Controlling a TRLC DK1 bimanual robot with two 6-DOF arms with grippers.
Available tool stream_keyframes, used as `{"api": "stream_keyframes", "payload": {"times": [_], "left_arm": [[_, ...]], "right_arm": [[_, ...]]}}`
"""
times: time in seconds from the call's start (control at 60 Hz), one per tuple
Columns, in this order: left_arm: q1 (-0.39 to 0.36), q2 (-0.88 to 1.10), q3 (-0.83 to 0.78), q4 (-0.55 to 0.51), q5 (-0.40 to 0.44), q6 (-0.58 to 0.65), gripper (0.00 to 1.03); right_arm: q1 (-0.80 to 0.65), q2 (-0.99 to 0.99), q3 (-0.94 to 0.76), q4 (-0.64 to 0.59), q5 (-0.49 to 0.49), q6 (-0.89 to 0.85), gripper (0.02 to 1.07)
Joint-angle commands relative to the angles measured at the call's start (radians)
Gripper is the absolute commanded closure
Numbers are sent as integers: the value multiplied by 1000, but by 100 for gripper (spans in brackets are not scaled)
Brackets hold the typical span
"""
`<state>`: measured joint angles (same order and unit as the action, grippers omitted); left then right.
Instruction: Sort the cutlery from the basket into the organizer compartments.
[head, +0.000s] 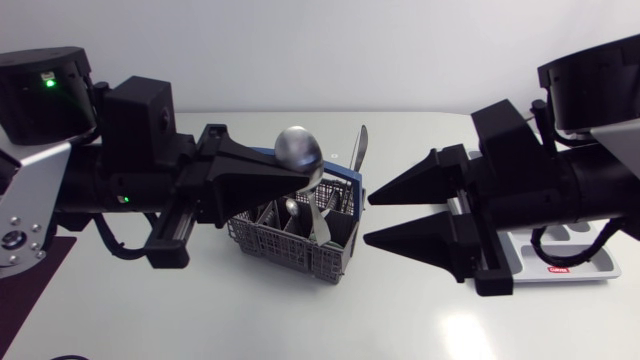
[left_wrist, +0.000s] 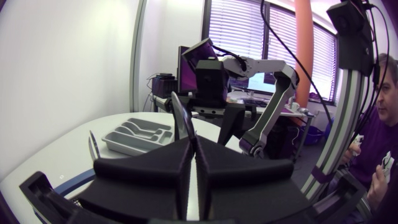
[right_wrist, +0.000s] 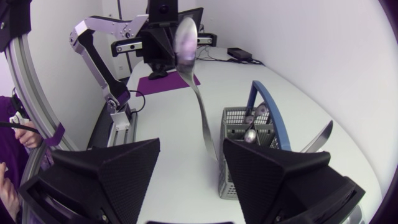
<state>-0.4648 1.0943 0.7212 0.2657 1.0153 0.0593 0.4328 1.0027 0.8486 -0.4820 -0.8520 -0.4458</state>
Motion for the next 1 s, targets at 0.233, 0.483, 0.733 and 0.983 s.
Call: {"api": "stream_keyframes", "payload": {"times": [0.233,0.483,0.733,0.983], "left_arm": [[-3,73,101,-2,117,-88,100],[-28,76,119,-17,155,-107,100],[-35,99,136,-22,170,-121,100],[-28,115,146,-20,190,-134,100]], "right_arm": [[46,88,55,-15,-58,2,45],[52,142,81,10,-58,-2,45],[98,165,118,5,-59,-2,60],[103,185,113,-3,-65,-10,91]]}}
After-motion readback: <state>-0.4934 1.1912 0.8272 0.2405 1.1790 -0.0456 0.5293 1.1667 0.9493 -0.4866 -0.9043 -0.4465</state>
